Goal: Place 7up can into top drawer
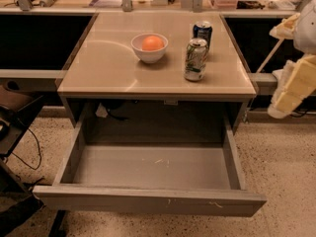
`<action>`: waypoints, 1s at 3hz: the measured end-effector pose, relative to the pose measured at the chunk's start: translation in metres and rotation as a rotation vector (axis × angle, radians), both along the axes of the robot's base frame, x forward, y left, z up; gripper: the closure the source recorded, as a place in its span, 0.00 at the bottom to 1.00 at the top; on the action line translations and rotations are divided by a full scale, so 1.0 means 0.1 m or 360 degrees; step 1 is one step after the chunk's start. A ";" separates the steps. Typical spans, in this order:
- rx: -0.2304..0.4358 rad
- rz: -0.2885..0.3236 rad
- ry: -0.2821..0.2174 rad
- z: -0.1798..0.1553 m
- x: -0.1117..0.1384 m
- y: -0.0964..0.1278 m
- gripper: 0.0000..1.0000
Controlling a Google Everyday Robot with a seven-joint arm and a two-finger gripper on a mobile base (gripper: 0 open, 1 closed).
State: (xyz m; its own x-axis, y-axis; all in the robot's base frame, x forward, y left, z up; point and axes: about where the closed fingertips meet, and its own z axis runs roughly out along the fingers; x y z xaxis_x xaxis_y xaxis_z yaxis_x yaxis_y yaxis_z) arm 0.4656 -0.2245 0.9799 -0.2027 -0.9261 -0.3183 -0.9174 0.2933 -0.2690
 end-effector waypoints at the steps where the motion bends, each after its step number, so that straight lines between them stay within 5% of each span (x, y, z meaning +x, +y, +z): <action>1: 0.0217 -0.0017 -0.0067 0.02 0.27 -0.07 0.00; 2: 0.0502 -0.0081 -0.0095 -0.06 0.53 -0.22 0.00; 3: 0.0501 -0.0081 -0.0096 -0.06 0.52 -0.22 0.00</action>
Offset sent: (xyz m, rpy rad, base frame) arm 0.0803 -0.0630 -0.0099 0.5107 -0.0968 -0.1325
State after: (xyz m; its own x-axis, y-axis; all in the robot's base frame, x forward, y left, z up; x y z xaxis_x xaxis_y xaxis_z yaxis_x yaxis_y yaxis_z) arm 0.5180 -0.2465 0.9743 -0.2182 -0.7696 -0.6001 -0.8846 0.4157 -0.2115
